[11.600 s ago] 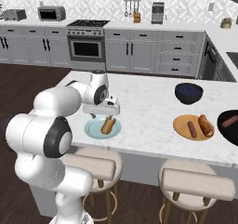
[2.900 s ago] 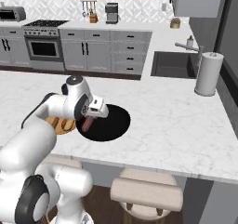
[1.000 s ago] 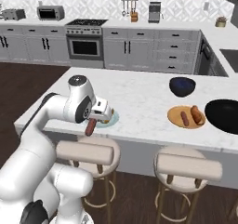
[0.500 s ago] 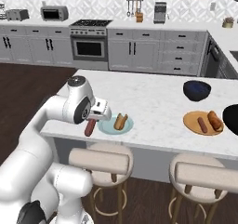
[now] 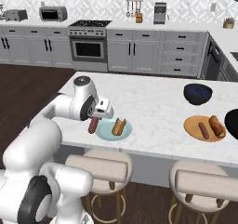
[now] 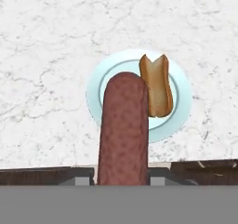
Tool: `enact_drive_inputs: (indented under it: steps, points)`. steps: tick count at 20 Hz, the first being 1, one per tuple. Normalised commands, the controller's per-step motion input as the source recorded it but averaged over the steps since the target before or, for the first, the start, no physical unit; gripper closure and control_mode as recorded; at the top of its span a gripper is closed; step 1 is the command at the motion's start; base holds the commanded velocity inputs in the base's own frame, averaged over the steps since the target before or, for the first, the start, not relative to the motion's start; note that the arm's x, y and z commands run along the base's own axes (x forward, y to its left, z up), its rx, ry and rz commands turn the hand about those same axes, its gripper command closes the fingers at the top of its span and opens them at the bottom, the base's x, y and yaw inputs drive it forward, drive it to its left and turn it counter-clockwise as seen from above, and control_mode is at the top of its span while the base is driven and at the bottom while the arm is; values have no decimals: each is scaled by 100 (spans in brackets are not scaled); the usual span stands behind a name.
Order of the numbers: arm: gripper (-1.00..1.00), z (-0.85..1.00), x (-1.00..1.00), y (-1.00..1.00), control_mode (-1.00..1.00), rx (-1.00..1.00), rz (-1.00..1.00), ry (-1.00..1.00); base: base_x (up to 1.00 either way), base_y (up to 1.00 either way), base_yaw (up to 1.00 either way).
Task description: Place one bun and one sausage from the bowl on each plate.
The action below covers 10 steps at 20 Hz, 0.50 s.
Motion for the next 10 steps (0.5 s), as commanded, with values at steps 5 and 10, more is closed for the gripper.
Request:
enact_drive_inputs:
  steps: [5, 10]
  points:
    - [100, -46, 100, 4, -100, 1, 0, 34, 0, 0, 0]
    - [100, -25, 83, 0, -100, 0, 0, 13, 0, 0, 0]
